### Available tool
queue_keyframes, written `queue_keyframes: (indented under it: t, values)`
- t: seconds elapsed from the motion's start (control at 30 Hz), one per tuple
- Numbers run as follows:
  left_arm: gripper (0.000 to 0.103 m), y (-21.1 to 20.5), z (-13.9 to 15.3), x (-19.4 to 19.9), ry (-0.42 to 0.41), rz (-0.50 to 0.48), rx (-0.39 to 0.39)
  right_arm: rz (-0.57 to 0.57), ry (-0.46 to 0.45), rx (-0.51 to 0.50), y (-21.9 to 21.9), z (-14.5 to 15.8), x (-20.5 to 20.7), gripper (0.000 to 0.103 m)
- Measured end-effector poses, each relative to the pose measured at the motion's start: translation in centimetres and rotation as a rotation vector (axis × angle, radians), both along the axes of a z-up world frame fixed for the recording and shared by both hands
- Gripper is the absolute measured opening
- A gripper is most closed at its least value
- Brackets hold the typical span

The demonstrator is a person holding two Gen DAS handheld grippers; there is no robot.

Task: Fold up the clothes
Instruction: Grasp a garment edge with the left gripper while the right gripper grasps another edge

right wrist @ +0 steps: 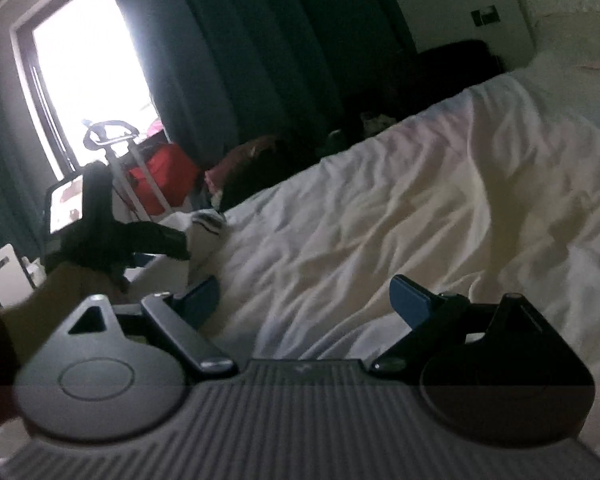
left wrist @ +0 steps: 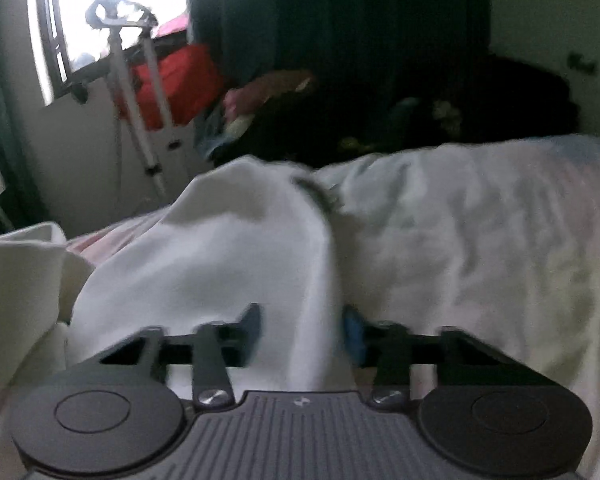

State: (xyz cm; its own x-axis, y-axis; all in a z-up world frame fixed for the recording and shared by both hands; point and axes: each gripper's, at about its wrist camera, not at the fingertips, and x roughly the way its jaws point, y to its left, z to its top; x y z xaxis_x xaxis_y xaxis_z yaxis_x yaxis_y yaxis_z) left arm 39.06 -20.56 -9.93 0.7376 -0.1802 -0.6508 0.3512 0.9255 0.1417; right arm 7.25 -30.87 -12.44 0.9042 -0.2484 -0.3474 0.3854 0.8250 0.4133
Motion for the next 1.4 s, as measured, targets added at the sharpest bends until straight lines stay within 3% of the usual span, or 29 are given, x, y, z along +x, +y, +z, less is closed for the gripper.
queue_keyframes:
  t: [0.03, 0.07, 0.13, 0.33, 0.47, 0.57, 0.73, 0.83, 0.93, 1.03, 1.17, 1.4]
  values:
    - [0.016, 0.5, 0.0, 0.3, 0.017, 0.005, -0.014, 0.002, 0.003, -0.008, 0.1, -0.2, 0.3, 0.093]
    - [0.008, 1.0, 0.0, 0.5, 0.034, 0.009, -0.031, 0.005, 0.007, -0.018, 0.2, -0.4, 0.5, 0.093]
    - [0.005, 1.4, 0.8, -0.8, -0.013, -0.016, -0.019, 0.011, 0.025, -0.030, 0.4, -0.7, 0.7, 0.093]
    - [0.003, 1.8, 5.2, -6.7, -0.122, -0.102, -0.023, 0.004, 0.008, -0.030, 0.4, 0.2, -0.7, 0.093]
    - [0.003, 2.1, 8.8, -13.3, -0.190, -0.237, -0.011, -0.018, -0.020, -0.017, 0.2, 1.2, -2.1, 0.093]
    - [0.003, 3.4, 10.2, -18.7, -0.204, -0.286, -0.047, -0.028, -0.035, 0.002, -0.1, 1.7, -3.3, 0.093]
    - [0.003, 7.6, 9.8, -27.4, -0.169, -0.331, -0.158, -0.043, -0.072, 0.124, -1.6, 1.9, -6.0, 0.093]
    - [0.003, 9.8, 7.9, -31.3, -0.142, -0.362, -0.133, -0.073, -0.030, 0.153, -1.9, 1.6, -6.8, 0.094]
    - [0.003, 11.9, 6.4, -33.3, -0.091, -0.305, -0.138, -0.033, 0.004, 0.250, -2.3, 0.7, -6.8, 0.094]
    - [0.003, 14.4, 6.1, -34.2, -0.107, -0.264, -0.213, 0.054, 0.024, 0.435, -2.6, -1.0, -6.4, 0.094]
    - [0.003, 17.5, 6.1, -34.5, -0.104, -0.204, -0.324, 0.207, 0.052, 0.695, -2.1, -3.3, -4.9, 0.076]
    - [0.004, 19.7, 6.2, -34.2, -0.073, -0.158, -0.418, 0.240, 0.060, 0.669, -1.2, -3.2, 0.0, 0.076]
